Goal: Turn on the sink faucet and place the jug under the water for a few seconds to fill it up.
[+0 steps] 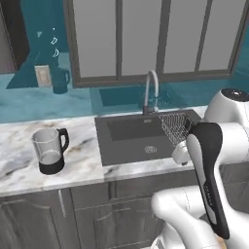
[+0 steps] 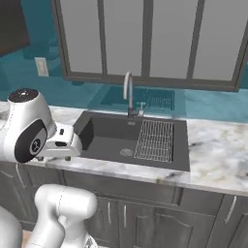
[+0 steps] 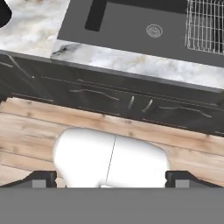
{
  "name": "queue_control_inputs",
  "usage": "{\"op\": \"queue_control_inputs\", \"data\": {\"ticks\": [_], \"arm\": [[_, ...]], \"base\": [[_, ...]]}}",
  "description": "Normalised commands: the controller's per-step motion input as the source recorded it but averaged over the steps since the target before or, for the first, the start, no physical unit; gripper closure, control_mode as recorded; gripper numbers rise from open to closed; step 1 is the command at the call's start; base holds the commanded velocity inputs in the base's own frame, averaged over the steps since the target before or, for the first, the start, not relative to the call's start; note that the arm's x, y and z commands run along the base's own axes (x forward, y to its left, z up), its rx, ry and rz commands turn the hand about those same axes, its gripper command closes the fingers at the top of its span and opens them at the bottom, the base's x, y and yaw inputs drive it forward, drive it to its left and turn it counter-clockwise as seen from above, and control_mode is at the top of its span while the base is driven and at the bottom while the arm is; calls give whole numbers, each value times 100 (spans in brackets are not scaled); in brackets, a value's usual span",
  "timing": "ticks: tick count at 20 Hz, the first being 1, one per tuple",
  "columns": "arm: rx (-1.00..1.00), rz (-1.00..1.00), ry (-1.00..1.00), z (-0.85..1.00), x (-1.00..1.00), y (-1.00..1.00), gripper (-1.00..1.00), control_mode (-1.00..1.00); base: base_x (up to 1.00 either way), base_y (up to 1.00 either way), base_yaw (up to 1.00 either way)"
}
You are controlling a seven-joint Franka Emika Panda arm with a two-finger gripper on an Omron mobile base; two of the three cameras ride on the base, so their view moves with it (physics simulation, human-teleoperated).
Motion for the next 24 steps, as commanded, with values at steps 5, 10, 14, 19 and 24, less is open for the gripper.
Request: {"op": "queue_control_inputs", "data": {"ticks": [5,10,14,19,24], "arm": [[0,0,0,0,0,0,-100,100],[0,0,0,0,0,0,-100,100],[0,0,0,0,0,0,-100,100],[0,0,0,0,0,0,-100,100],[0,0,-1,-7,26,3,-100,-100]], "base": [[28,-94,1],[51,-71,3],[74,-32,0],[85,3,0],[44,15,0]]}}
